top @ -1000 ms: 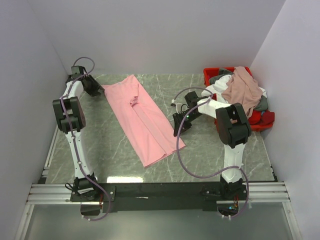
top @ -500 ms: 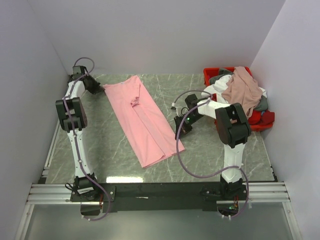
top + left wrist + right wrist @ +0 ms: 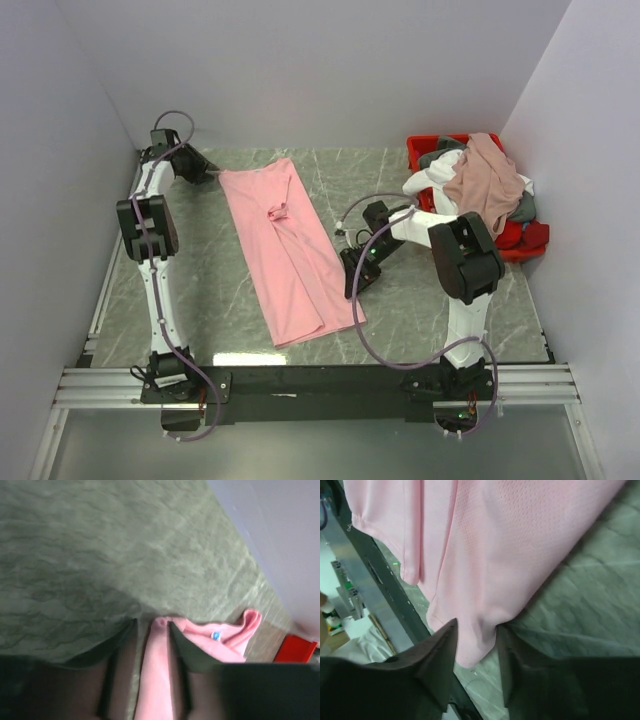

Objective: Fold and stack the t-shirts
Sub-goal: Fold the tshirt

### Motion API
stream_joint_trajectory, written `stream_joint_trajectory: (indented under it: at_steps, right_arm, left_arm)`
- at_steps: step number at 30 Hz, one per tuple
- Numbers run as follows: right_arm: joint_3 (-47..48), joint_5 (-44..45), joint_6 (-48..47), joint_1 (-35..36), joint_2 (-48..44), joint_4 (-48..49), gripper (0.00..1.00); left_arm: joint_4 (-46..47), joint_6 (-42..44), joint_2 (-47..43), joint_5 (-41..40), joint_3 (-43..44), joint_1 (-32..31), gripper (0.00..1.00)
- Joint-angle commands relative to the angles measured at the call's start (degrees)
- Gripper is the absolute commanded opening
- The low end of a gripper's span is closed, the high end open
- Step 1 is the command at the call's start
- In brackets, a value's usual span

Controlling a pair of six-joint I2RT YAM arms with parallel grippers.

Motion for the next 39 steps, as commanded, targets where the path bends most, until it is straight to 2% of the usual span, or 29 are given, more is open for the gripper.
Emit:
stream_joint_trajectory:
  at_steps: [1,4,6,8,9,10,11,12,14,15,16,17,18,20,21,23,24,25,26,27,28,30,31,32,33,34,35,38,39]
  right_arm:
    - [0.94,2.46,0.42,-0.66,-4.74,-0.03,0.47]
    - [3.49,4.04,0.17,-1.98,-6.15,-0.02,0.51]
    - [4.72,5.53,-0.28,-2.76,-7.29,0.59,0.51]
    - [5.42,7.38,-3.77,-3.30,-9.66,0.50,0.52]
    - [5.69,7.65,-5.97,-3.47,-10.72,0.33,0.52]
    - [5.43,7.65,-11.91,-3.56,-13.77,-0.02,0.53]
    - [5.25,7.73,-15.36,-3.56,-15.54,-0.55,0.53]
    - [4.73,7.47,-18.61,-3.47,-17.39,-0.55,0.54]
    - [3.85,5.47,-26.52,-3.56,-23.27,-0.55,0.55]
    - [2.80,3.71,-30.65,-3.56,-25.47,-1.25,0.56]
    - [1.48,2.30,-37.21,-3.47,-30.54,-0.82,0.57]
    - [-0.44,0.72,-39.80,-3.56,-33.46,0.66,0.70]
    - [-5.34,-2.34,-42.35,-3.56,-36.62,2.59,0.81]
    - [-11.07,-4.73,-46.41,-3.56,-44.98,9.86,0.86]
    - [-15.27,-7.62,-47.46,-3.47,-47.09,11.21,0.87]
    - [-17.24,-9.66,-57.02,-3.38,-50.18,6.51,0.87]
    - [-17.51,-10.36,-60.01,-3.38,-50.28,3.87,0.87]
    - [-17.43,-11.07,-66.05,-3.30,-49.41,-1.64,0.86]
    - [-17.25,-10.81,-68.46,-3.30,-48.79,-3.78,0.84]
    - [-17.34,-10.46,-69.79,-3.56,-48.09,-4.93,0.83]
    - [-17.34,-9.76,-70.67,-3.56,-47.12,-6.25,0.83]
    - [-17.34,-9.58,-70.50,-3.56,-46.50,-6.79,0.81]
    - [-17.34,-9.40,-69.46,-3.47,-46.24,-6.36,0.81]
    - [-17.25,-9.23,-68.49,-3.47,-46.32,-5.83,0.81]
    - [-17.51,-8.79,-65.70,-3.65,-46.50,-4.87,0.81]
    - [-17.86,-8.18,-64.28,-3.65,-46.67,-2.60,0.81]
    - [-18.47,-6.87,-63.04,-3.65,-46.67,-1.53,0.81]
    - [-19.53,-5.45,-61.27,-3.56,-46.32,0.68,0.80]
    - [-19.80,-5.36,-62.67,-3.47,-45.71,0.24,0.80]
  left_arm:
    - [3.04,3.77,-7.61,2.19,-7.79,0.05,0.49]
    - [5.33,7.63,-15.78,1.50,-15.82,0.22,0.56]
    - [5.33,10.00,-22.35,-0.08,-18.90,0.22,0.56]
    - [4.98,13.43,-27.55,-1.67,-23.90,-0.30,0.57]
    - [6.28,16.14,-33.76,-2.11,-28.71,-0.74,0.57]
    - [6.82,17.73,-37.39,-3.76,-31.28,-1.35,0.57]
    - [8.22,19.67,-41.25,-4.74,-34.44,-3.80,0.57]
    - [9.80,24.38,-49.56,-5.79,-37.86,-5.48,0.57]
    - [16.73,30.02,-59.08,-10.17,-49.36,-10.13,0.58]
    - [20.15,33.19,-69.14,-9.85,-54.11,-15.37,0.58]
    - [24.45,37.83,-74.03,-9.76,-63.64,-17.51,0.73]
    - [31.63,38.40,-78.69,-8.54,-68.26,-19.27,0.87]
    - [34.57,36.67,-86.74,-7.13,-75.79,-19.29,0.99]
    - [35.48,37.60,-93.20,-2.41,-80.59,-19.03,1.00]
    - [33.56,40.83,-97.32,4.59,-81.83,-19.20,0.99]
    - [27.69,43.49,-99.82,11.31,-83.42,-20.60,0.86]
    - [20.69,48.38,-102.18,12.82,-83.60,-22.18,0.82]
    - [17.75,50.60,-103.77,11.27,-85.43,-24.19,0.79]
    - [15.72,53.15,-105.52,9.25,-86.75,-29.87,0.79]
    - [13.79,57.17,-109.54,4.18,-89.81,-32.88,0.78]
    - [13.42,59.13,-111.41,2.56,-91.40,-35.78,0.72]
    - [12.37,62.64,-114.31,-0.07,-94.83,-43.96,0.68]
    - [11.84,62.92,-114.24,-4.70,-95.37,-46.86,0.67]
    - [10.36,63.01,-113.72,-7.88,-95.46,-53.59,0.67]
    - [9.30,62.49,-111.89,-11.22,-95.64,-57.48,0.67]
    - [7.72,62.05,-110.74,-18.91,-95.90,-61.35,0.68]
    - [7.36,61.53,-109.51,-22.46,-96.08,-69.13,0.71]
    - [6.74,58.54,-103.01,-34.49,-95.91,-81.46,0.81]
    - [6.91,56.79,-99.51,-36.28,-95.29,-83.34,0.84]
